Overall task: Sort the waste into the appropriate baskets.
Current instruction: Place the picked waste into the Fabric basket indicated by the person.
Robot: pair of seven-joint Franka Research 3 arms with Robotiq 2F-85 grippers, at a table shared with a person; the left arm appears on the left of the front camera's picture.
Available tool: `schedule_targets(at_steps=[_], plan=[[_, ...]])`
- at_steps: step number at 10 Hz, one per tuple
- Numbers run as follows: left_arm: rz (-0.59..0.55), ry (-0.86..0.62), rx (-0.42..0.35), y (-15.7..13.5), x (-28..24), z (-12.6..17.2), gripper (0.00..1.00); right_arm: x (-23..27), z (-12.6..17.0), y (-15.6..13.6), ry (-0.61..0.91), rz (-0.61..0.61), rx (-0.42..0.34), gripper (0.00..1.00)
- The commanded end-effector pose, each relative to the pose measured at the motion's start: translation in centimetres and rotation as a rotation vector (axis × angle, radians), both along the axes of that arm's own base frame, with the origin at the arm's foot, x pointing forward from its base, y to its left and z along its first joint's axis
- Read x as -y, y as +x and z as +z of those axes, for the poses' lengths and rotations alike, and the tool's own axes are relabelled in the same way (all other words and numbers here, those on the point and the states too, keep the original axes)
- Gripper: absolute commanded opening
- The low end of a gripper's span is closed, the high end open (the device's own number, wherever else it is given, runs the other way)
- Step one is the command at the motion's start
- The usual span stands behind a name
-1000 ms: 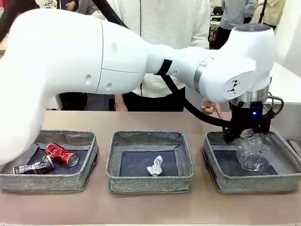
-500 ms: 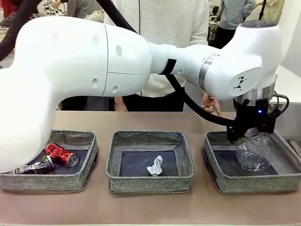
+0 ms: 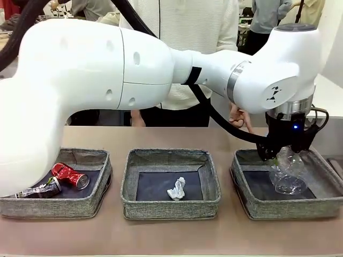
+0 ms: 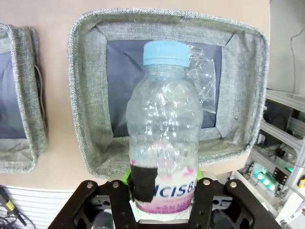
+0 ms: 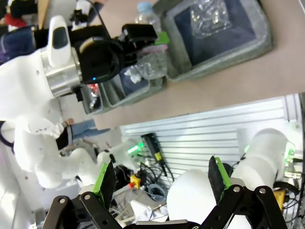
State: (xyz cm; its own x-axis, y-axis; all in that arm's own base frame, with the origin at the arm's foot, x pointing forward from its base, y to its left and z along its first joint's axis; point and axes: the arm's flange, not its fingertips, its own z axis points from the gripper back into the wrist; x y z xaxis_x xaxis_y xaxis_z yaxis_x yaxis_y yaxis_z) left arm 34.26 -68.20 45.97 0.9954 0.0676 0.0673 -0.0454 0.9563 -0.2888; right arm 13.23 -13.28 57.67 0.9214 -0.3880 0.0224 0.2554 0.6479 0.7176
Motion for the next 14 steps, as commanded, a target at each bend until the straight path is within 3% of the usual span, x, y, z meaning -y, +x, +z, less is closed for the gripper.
schedule_targets(at_steps=[1, 10, 12, 14], plan=[[0.004, 0.005, -0.004, 0.4, 0.2, 0.6, 1.0, -0.3, 0.3, -0.3, 0.022, 0.0, 0.004, 1.0], [0.002, 0.003, -0.013, 0.0, -0.9, 1.7, 1.0, -0.3, 0.3, -0.3, 0.022, 0.0, 0.004, 1.0], [-0.101, 0.038, -0.118, -0.3, -3.2, 4.4, 1.0, 0.0, 0.0, 0.0, 0.0, 0.0, 0.0, 1.0], [-0.204, 0.013, -0.167, -1.4, -9.5, 9.7, 1.0, -2.1, -0.1, 3.2, 0.112, 0.037, 0.005, 1.0]])
